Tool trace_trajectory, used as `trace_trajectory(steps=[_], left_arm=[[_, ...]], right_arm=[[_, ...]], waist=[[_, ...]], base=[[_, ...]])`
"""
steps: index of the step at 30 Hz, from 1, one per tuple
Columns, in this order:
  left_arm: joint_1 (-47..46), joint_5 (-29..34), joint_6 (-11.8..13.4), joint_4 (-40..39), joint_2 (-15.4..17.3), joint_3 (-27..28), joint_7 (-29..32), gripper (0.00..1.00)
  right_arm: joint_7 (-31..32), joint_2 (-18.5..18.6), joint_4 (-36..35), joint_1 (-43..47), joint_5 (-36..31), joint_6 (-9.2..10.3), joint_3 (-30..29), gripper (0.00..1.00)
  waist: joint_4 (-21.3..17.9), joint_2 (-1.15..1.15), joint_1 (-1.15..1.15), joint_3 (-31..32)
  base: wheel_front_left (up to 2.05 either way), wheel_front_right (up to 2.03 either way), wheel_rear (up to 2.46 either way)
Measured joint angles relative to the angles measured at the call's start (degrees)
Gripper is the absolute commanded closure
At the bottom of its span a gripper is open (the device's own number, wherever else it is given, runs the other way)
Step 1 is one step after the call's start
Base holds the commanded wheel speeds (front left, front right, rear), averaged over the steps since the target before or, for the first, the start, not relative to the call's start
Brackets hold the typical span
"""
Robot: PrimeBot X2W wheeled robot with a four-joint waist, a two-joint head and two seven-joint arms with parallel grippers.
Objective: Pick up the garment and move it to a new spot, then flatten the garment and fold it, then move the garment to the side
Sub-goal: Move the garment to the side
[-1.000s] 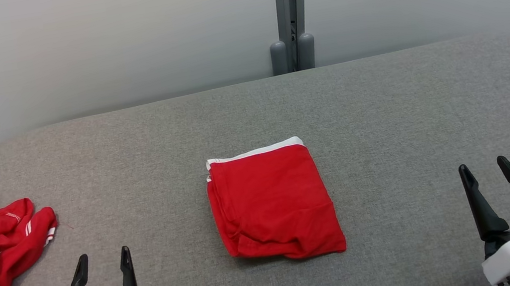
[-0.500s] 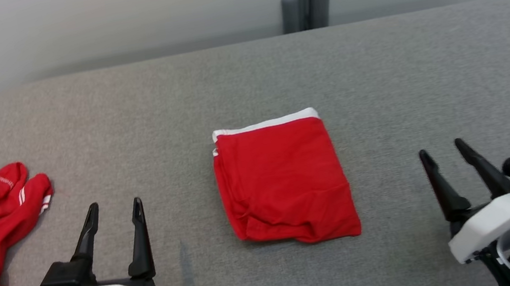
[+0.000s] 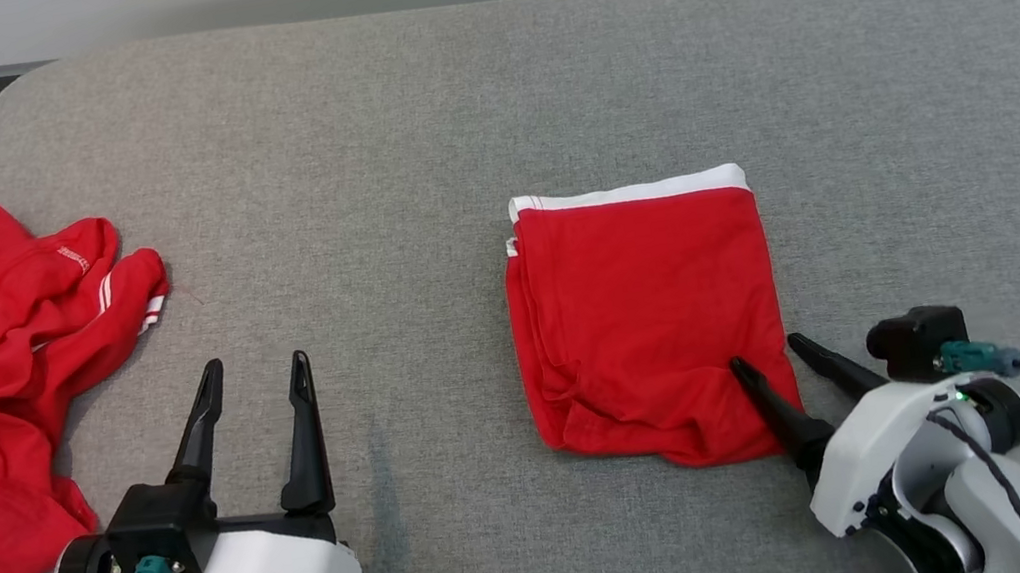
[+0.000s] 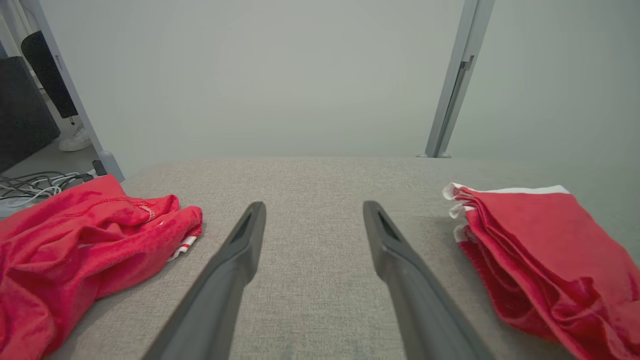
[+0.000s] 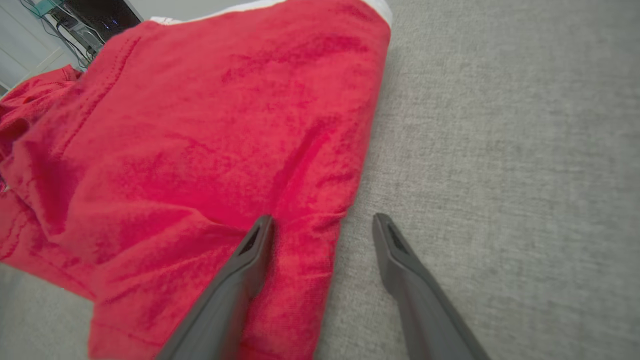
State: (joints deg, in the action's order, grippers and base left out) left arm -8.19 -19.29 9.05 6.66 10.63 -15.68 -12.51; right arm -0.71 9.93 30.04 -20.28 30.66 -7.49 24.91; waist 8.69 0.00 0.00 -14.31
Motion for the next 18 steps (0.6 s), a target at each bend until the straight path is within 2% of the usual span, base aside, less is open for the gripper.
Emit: trace_trajectory(steps=[1, 2, 3, 4, 5, 12, 18], left_arm=[[-0.3, 0.0, -0.2, 0.2, 0.0, 0.1, -0.2, 0.0], [-0.5, 0.0, -0.3, 0.4, 0.0, 0.1, -0.4, 0.0], [-0.7, 0.0, -0.4, 0.6, 0.0, 0.2, -0.5, 0.0], [-0.7, 0.0, -0.4, 0.6, 0.0, 0.2, -0.5, 0.0], [-0.8, 0.0, -0.4, 0.8, 0.1, 0.2, -0.6, 0.0], [-1.4, -0.3, -0.4, 1.5, 0.2, 0.5, -1.2, 0.0], [-0.7, 0.1, -0.4, 0.2, 1.3, 0.3, -1.3, 0.0]], right_arm=[[0.3, 0.3, 0.5, -0.7, 0.7, -0.01, 0.5, 0.0], [0.7, 0.5, 1.1, -1.1, 1.2, 0.0, 0.9, 0.17], [1.0, 0.7, 1.7, -1.8, 1.6, 0.0, 1.5, 0.64], [1.0, 0.7, 1.7, -1.8, 1.6, 0.0, 1.5, 0.93], [1.2, 0.8, 2.1, -2.3, 2.1, 0.0, 2.1, 1.0], [0.9, 1.7, 3.9, -4.6, 4.5, -0.02, 6.3, 1.0], [-0.4, 3.4, 4.4, -5.0, 5.7, -0.1, 9.3, 1.0]], waist=[[0.1, 0.0, 0.0, -0.1], [0.2, 0.0, 0.0, -0.2], [0.2, 0.0, 0.0, -0.2], [0.2, 0.0, 0.0, -0.2], [0.2, 0.0, 0.0, -0.2], [-1.0, 0.0, 0.0, 0.1], [-4.8, 0.0, 0.0, 0.9]], base=[[0.0, 0.0, 0.0], [0.0, 0.0, 0.0], [0.0, 0.0, 0.0], [0.0, 0.0, 0.0], [0.0, 0.0, 0.0], [0.0, 0.0, 0.0], [0.0, 0.0, 0.0]])
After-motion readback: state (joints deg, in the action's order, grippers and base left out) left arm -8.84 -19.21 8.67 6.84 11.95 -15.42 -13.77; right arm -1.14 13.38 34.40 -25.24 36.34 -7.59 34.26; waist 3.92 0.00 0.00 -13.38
